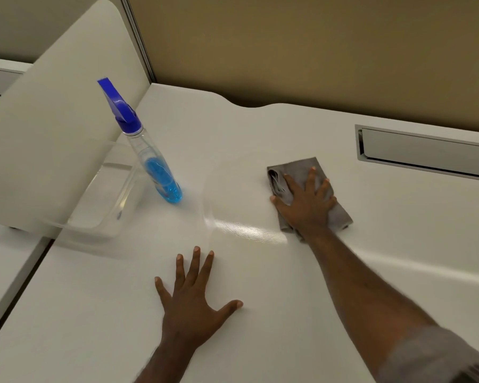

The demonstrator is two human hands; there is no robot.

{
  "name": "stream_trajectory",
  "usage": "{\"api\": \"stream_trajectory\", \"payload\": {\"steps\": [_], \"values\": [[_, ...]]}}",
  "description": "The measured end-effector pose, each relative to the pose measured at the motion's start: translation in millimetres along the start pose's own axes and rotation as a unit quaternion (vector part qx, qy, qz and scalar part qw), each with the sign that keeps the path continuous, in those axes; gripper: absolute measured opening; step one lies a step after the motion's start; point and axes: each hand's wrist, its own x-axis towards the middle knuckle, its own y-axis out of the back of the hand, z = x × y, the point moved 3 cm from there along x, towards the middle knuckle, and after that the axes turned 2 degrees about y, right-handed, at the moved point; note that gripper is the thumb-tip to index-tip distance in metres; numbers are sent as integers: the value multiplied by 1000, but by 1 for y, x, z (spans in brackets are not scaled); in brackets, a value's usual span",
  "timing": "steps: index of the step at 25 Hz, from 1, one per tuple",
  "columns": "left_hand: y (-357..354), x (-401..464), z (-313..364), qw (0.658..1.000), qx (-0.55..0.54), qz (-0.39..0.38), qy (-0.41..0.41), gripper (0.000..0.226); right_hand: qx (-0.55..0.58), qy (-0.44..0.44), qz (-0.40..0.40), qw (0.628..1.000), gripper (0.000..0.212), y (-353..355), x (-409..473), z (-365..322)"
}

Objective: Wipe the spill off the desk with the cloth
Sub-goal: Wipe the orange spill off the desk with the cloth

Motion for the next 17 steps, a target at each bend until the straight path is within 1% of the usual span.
{"api": "stream_trajectory", "payload": {"steps": [3, 6, 9, 11, 14, 17], "values": [[2, 5, -6, 1000, 0, 9, 5, 109, 3, 34, -13, 999, 73, -2, 36, -35], [3, 13, -12, 1000, -4, 8, 4, 109, -19, 146, -28, 989, 67, -9, 47, -77], [-1, 18, -14, 1000, -2, -5, -6, 108, -29, 251, -37, 967, 61, -15, 30, -106], [-3, 19, -15, 1000, 7, -7, -6, 107, -24, 293, -50, 954, 60, -21, 6, -110], [-3, 17, -16, 1000, 5, -14, -7, 108, 0, 319, -71, 945, 59, -24, -43, -106], [-2, 7, -23, 1000, 12, -17, -4, 110, -15, 336, -65, 940, 55, -23, -93, -77]]}}
